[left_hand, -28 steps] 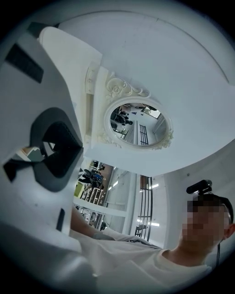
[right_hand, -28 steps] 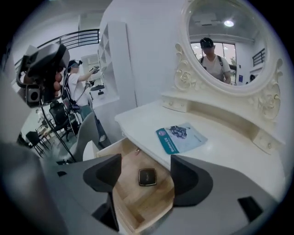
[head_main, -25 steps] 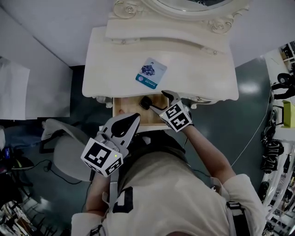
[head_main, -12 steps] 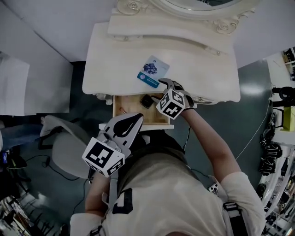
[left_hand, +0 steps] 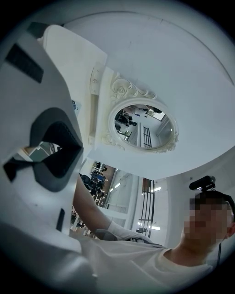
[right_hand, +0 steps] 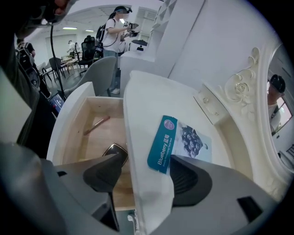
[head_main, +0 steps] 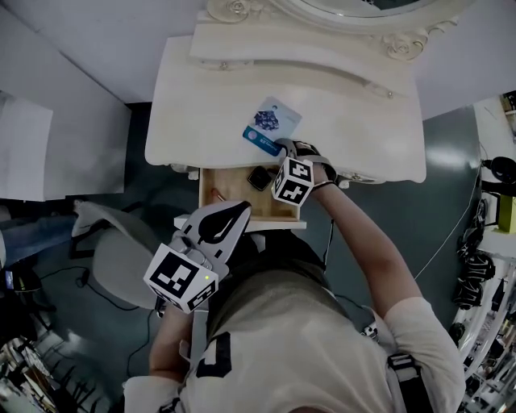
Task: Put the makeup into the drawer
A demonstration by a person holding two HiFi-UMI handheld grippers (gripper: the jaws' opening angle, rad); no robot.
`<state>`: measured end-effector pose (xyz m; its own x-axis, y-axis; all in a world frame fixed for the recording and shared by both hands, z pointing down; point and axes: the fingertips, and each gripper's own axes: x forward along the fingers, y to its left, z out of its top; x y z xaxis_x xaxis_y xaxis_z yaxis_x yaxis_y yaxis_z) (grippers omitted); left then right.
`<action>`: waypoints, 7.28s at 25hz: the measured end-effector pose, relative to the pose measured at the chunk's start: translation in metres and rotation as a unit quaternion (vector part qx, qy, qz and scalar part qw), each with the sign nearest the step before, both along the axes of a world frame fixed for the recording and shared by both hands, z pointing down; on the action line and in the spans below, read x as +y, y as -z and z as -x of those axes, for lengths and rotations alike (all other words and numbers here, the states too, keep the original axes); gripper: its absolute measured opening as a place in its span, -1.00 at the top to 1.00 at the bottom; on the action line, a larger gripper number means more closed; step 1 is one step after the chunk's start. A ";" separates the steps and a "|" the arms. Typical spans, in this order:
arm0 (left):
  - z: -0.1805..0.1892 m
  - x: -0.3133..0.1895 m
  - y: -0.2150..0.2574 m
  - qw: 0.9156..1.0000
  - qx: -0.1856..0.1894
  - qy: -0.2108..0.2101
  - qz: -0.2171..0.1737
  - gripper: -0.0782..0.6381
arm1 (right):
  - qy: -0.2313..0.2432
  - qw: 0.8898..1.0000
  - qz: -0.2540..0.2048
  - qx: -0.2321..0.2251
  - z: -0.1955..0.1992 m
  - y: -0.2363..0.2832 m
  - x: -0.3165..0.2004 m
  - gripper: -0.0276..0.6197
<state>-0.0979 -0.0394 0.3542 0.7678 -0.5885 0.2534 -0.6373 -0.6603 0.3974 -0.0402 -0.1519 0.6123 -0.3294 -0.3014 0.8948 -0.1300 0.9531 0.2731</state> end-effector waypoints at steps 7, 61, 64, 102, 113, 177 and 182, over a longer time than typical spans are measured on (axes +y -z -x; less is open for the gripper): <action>-0.002 -0.004 -0.003 1.000 0.000 -0.003 0.005 0.62 | 0.003 1.000 -0.021 -0.003 0.001 0.000 0.003 -0.12; 0.031 0.010 0.007 1.000 0.014 0.016 -0.015 0.62 | -0.219 0.901 0.198 -0.316 0.031 0.152 0.111 0.83; 0.039 0.012 0.004 0.999 0.016 0.027 -0.011 0.62 | -0.215 0.899 0.217 -0.315 0.041 0.150 0.119 0.83; 0.068 0.014 -0.028 0.997 -0.009 0.065 0.033 0.62 | -0.073 0.991 0.056 -0.093 0.108 -0.022 0.092 0.82; 0.065 0.011 -0.022 0.999 0.006 0.047 0.022 0.62 | -0.270 0.912 0.136 -0.278 0.042 0.063 0.088 0.83; -0.186 0.153 0.038 0.997 -0.042 0.039 -0.044 0.62 | -0.170 0.803 0.158 -0.549 -0.162 0.266 0.246 0.83; -0.163 0.150 0.035 0.997 -0.036 0.043 -0.044 0.62 | -0.174 0.807 0.151 -0.544 -0.144 0.267 0.240 0.83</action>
